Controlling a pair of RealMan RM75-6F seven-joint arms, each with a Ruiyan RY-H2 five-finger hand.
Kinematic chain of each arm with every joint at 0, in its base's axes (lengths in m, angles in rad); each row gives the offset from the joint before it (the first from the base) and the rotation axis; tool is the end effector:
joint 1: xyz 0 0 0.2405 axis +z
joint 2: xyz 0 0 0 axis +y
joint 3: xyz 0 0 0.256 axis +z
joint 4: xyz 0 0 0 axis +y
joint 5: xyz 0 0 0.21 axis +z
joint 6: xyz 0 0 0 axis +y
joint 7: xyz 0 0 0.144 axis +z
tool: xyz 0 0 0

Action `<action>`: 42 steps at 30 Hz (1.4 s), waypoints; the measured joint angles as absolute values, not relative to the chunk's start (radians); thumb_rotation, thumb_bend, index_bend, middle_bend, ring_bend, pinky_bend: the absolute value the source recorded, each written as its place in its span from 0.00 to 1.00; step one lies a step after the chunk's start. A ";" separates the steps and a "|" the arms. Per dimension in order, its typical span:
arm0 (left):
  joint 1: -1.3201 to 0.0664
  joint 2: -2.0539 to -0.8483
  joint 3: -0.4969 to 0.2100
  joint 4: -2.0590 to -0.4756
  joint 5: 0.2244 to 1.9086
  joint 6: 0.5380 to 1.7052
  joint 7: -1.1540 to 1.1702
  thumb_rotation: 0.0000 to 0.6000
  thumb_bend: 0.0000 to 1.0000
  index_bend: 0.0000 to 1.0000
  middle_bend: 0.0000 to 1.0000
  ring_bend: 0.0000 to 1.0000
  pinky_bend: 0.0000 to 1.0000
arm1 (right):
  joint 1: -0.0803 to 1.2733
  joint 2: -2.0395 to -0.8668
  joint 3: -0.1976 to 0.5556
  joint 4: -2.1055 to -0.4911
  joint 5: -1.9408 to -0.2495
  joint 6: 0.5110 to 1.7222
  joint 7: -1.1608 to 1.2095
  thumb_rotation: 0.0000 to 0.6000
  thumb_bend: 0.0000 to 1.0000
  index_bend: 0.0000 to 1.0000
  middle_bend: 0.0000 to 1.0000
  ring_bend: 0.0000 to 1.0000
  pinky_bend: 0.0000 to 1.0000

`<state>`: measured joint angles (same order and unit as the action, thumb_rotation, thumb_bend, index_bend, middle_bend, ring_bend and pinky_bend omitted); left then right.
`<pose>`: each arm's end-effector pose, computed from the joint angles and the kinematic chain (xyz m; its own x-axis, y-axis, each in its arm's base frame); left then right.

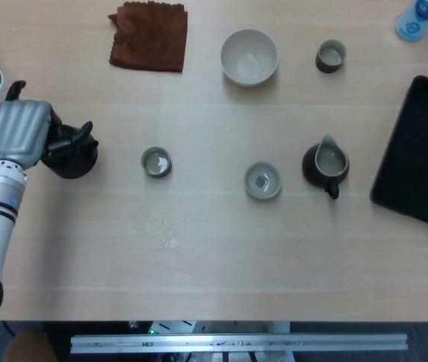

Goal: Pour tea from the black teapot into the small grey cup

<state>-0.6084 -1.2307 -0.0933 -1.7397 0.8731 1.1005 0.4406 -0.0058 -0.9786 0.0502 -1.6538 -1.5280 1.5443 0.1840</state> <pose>-0.2292 0.3114 0.0785 0.4699 0.2948 0.8320 0.8781 -0.0593 -0.4749 -0.3187 -0.1525 0.2059 0.3185 0.0284 0.9475 -0.9475 0.0391 0.3173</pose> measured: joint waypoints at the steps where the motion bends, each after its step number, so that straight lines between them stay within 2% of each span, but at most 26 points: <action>1: -0.607 -1.231 -0.094 -1.739 0.873 1.100 0.439 0.00 0.21 0.96 1.00 0.80 0.10 | -0.006 -0.978 0.050 -1.654 -1.528 1.544 0.184 1.00 0.00 0.43 0.36 0.21 0.23; 4: -0.606 -1.232 -0.097 -1.735 0.874 1.102 0.440 0.00 0.24 0.96 1.00 0.80 0.10 | -0.007 -0.977 0.050 -1.655 -1.528 1.545 0.183 1.00 0.00 0.43 0.36 0.21 0.23; 11: -0.597 -1.247 -0.103 -1.724 0.889 1.125 0.437 0.00 0.48 0.95 1.00 0.80 0.10 | -0.008 -0.976 0.050 -1.658 -1.527 1.546 0.180 1.00 0.00 0.43 0.36 0.21 0.23; 25: -0.579 -1.264 -0.105 -1.695 0.963 1.142 0.414 0.01 0.50 0.93 1.00 0.80 0.10 | -0.007 -0.977 0.050 -1.658 -1.526 1.545 0.180 1.00 0.00 0.43 0.36 0.21 0.23; 32: -0.575 -1.275 -0.105 -1.684 0.985 1.148 0.422 0.28 0.50 0.92 1.00 0.80 0.10 | -0.007 -0.976 0.051 -1.658 -1.527 1.547 0.182 1.00 0.00 0.43 0.36 0.21 0.23; 37: -0.571 -1.280 -0.109 -1.677 0.992 1.150 0.421 0.36 0.50 0.91 1.00 0.80 0.10 | -0.009 -0.974 0.050 -1.660 -1.528 1.550 0.182 1.00 0.00 0.43 0.36 0.21 0.23; 42: -0.568 -1.281 -0.110 -1.672 1.005 1.154 0.427 0.57 0.50 0.91 1.00 0.79 0.10 | -0.009 -0.974 0.050 -1.662 -1.529 1.550 0.182 1.00 0.00 0.43 0.36 0.21 0.23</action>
<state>-0.5681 -1.2808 -0.1096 -1.6721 1.0049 1.1541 0.4270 -0.0091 -0.9737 0.0503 -1.6618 -1.5286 1.5498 0.1824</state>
